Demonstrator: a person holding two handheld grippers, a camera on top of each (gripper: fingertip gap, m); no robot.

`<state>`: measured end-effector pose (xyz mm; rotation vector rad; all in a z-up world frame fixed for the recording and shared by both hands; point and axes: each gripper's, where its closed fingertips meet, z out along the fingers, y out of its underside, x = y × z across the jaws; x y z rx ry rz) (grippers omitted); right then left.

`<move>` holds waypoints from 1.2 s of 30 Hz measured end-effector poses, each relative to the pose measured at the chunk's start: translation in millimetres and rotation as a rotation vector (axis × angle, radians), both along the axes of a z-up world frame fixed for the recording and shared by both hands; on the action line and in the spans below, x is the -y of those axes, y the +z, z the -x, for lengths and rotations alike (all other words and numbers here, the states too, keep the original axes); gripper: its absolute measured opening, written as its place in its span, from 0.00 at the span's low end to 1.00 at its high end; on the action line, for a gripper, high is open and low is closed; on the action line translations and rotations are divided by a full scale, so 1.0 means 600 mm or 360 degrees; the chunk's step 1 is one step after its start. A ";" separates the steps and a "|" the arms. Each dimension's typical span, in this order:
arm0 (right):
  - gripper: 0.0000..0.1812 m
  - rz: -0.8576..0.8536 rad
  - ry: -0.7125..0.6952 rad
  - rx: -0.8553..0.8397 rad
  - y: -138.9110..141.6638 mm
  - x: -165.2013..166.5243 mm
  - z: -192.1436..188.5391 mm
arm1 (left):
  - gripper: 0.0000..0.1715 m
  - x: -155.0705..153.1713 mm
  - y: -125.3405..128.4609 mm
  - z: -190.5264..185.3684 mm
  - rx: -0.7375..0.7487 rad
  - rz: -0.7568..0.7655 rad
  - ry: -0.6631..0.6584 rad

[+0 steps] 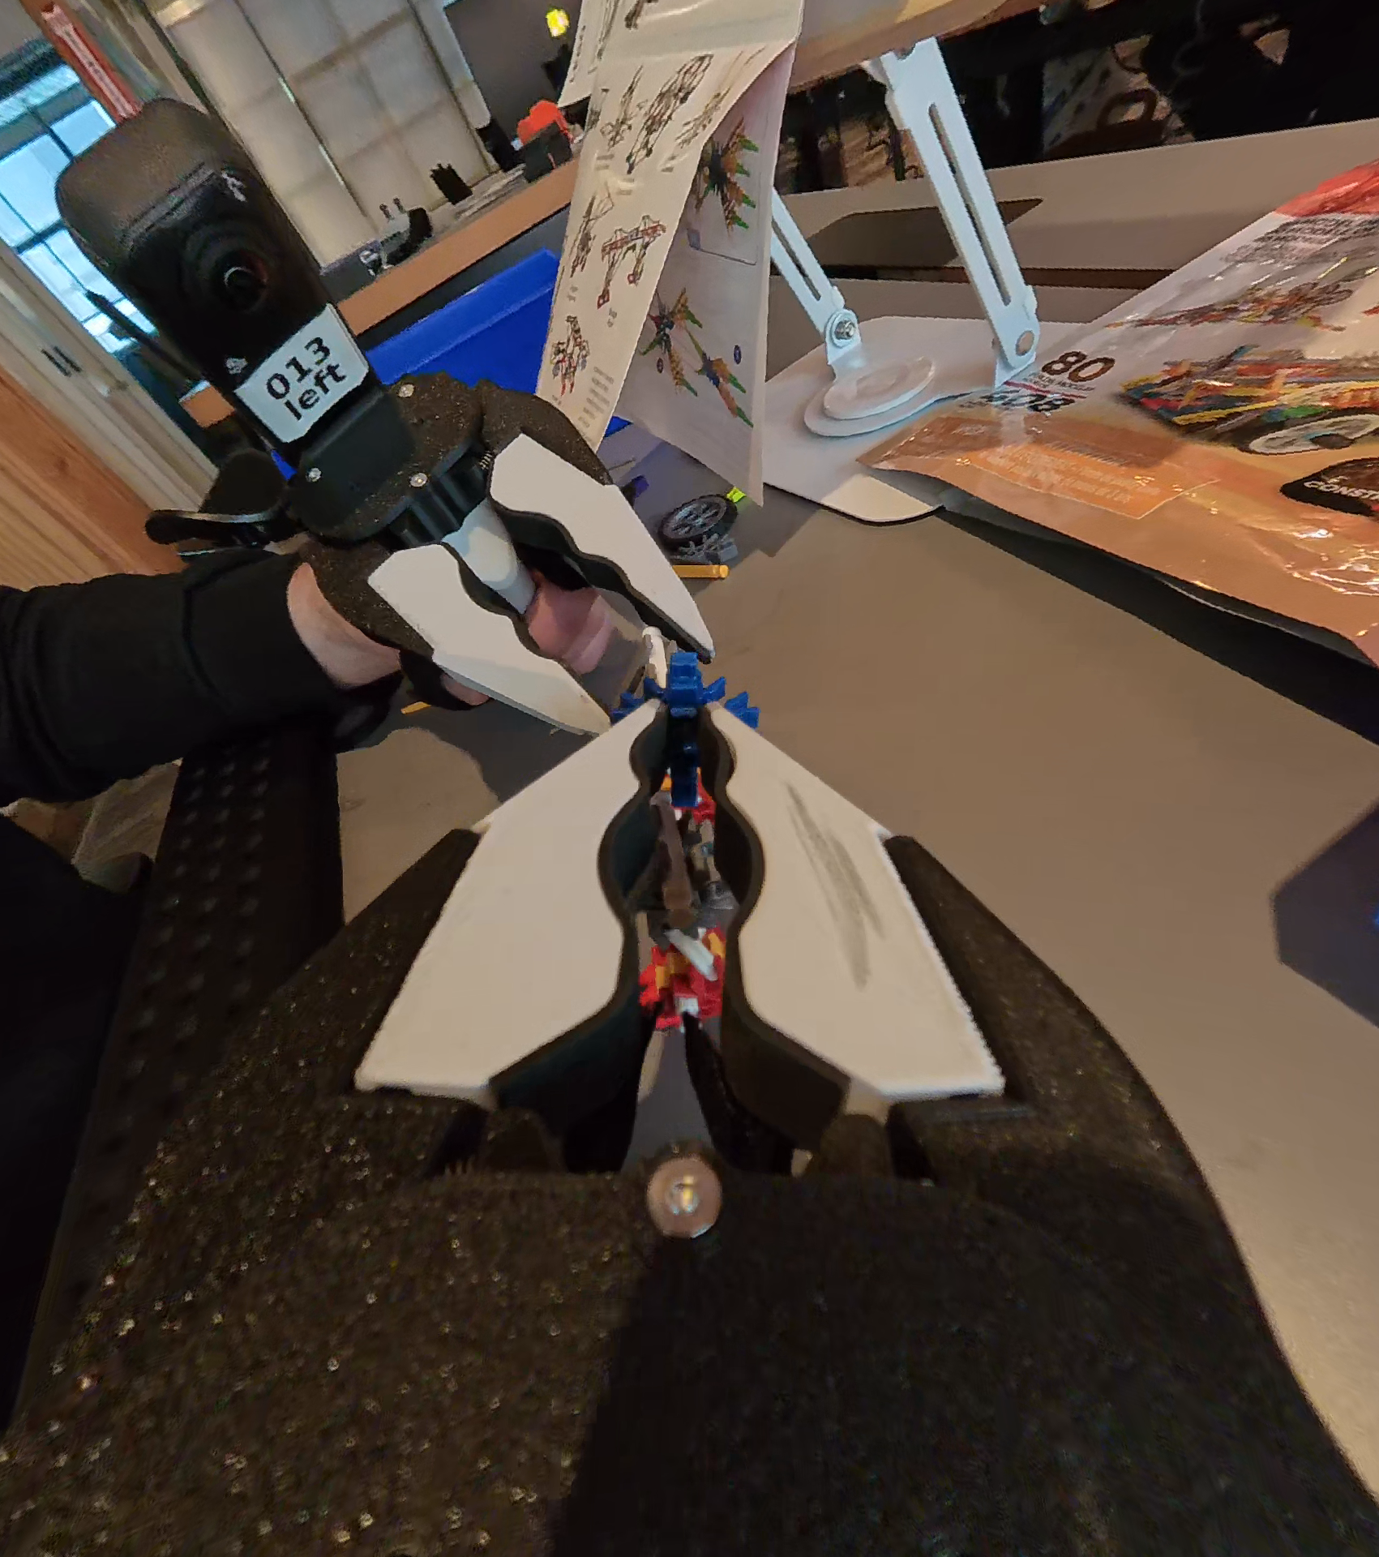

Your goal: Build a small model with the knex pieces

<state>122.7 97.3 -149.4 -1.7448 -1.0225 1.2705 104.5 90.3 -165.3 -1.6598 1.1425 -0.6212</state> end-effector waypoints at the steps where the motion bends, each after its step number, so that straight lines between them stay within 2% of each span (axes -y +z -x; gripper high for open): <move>1: 0.03 0.0015 0.0010 -0.0013 0.001 0.001 0.000 | 0.17 0.001 0.001 0.000 0.0004 0.0003 -0.0007; 8: 0.03 0.0099 0.0023 -0.0138 0.013 -0.002 -0.006 | 0.15 -0.001 0.008 0.005 0.0048 0.0027 -0.0002; 14: 0.03 0.0092 0.0035 -0.0136 0.013 0.000 -0.005 | 0.15 -0.002 0.017 0.009 0.0106 0.0045 -0.0005; 36: 0.03 -0.0047 0.0094 -0.0132 0.018 0.014 -0.002 | 0.15 0.003 0.016 0.008 0.0070 0.0028 -0.0028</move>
